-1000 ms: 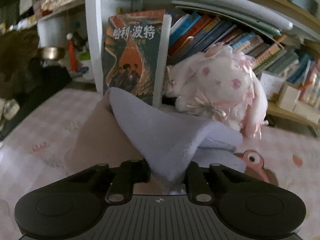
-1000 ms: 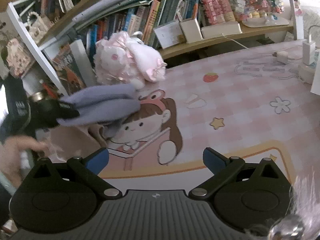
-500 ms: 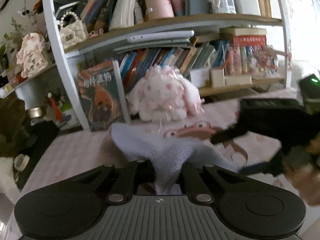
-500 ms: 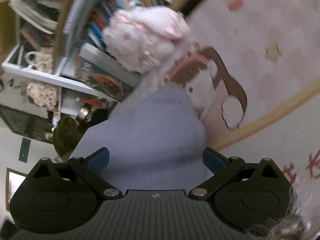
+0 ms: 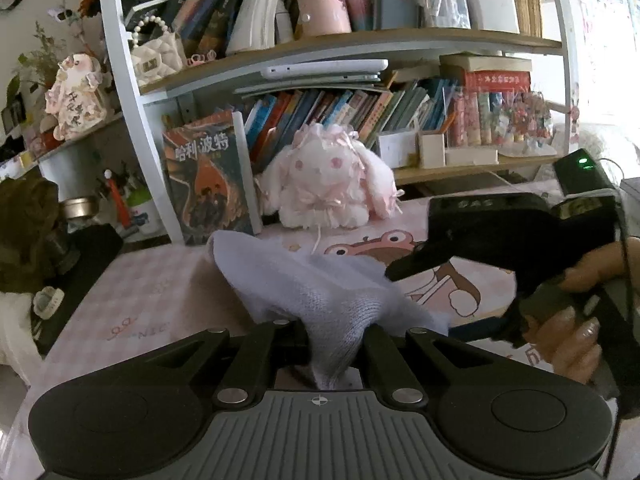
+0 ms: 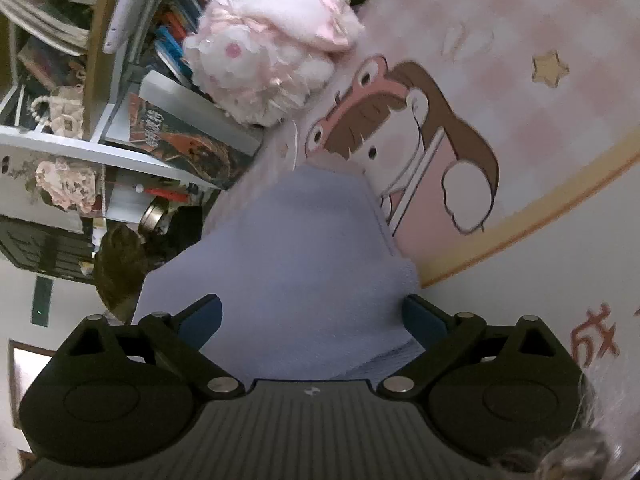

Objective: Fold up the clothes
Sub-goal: 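Lift the sweater with both tools and shake it open in the air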

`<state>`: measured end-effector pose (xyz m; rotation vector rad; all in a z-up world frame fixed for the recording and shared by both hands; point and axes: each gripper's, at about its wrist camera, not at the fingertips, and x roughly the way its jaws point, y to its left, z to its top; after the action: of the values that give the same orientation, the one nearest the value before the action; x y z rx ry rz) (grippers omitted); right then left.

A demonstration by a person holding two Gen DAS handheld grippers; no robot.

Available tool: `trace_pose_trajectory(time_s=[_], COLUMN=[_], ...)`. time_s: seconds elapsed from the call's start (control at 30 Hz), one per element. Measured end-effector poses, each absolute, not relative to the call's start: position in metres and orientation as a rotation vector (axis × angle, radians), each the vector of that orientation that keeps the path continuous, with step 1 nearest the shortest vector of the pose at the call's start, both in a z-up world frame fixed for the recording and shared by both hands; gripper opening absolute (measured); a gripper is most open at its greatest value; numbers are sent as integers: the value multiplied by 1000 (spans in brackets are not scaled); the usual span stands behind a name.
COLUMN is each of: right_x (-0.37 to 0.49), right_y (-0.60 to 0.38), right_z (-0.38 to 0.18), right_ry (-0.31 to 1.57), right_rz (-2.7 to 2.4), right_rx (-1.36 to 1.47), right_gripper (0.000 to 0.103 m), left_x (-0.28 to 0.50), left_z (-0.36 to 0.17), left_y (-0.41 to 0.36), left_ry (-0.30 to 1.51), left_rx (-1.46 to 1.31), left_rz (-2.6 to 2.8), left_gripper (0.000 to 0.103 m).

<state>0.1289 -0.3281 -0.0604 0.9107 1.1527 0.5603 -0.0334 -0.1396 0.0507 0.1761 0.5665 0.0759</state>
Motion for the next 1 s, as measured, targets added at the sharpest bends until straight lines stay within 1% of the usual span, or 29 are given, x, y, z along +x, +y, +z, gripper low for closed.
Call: trace_pose_trajectory(time_s=[0.03,0.07,0.1,0.13,0.17,0.2,0.23,0.3,0.37,0.57,0.6,0.63,0.67,0.7,0.8,0.9,1.0], right_x=[130,131,132,134,135,137,137,136,136,128,128,128,126,124,117,108,104], right_y=[-326,-325,-323,-322,-320,-319,-324,-336,-344,-345,-343,-341,-340,-339,-337,-339,-332], right_z=[-63,-65,-63,-61,-59,-57,-53,-46,-43,-48,-52,-55,-58,-60,-63,-68,-73], right_ry=[1168,1183,1187,1189,1191,1192,1158,1087,1065,1105,1126,1147,1157,1165,1196,1230,1257], right_rz=[558,555,559,564,568,573,588,615,626,624,626,619,611,603,581,560,553], right_rx=[916,922,901,876,851,826,838,876,895,902,925,944,960,975,999,1008,989], right_gripper=[87,82,66,37,25,17,14,13,13,13,17,34,47,58,58,67,68], left_x=[-36,-38,-39,-40,-41,-42,-43,-45,-47,-45,-45,-45,-45,-45,-44,-44,-44], left_z=[51,51,50,50,49,49,48,47,46,42,42,42,42,42,42,42,41], left_y=[-139,-138,-135,-131,-127,-123,-120,-115,-116,-116,-115,-115,-114,-114,-114,-114,-113], left_ry=[568,570,574,580,585,591,596,603,604,626,628,630,633,633,632,633,637], left_rx=[179,182,177,169,162,155,148,138,141,147,144,141,138,139,140,144,142], left_rz=[80,85,97,110,123,136,149,166,166,170,171,172,172,173,176,172,170], left_gripper=[3,3,3,3,3,3,3,3,3,3,3,3,3,3,3,3,4])
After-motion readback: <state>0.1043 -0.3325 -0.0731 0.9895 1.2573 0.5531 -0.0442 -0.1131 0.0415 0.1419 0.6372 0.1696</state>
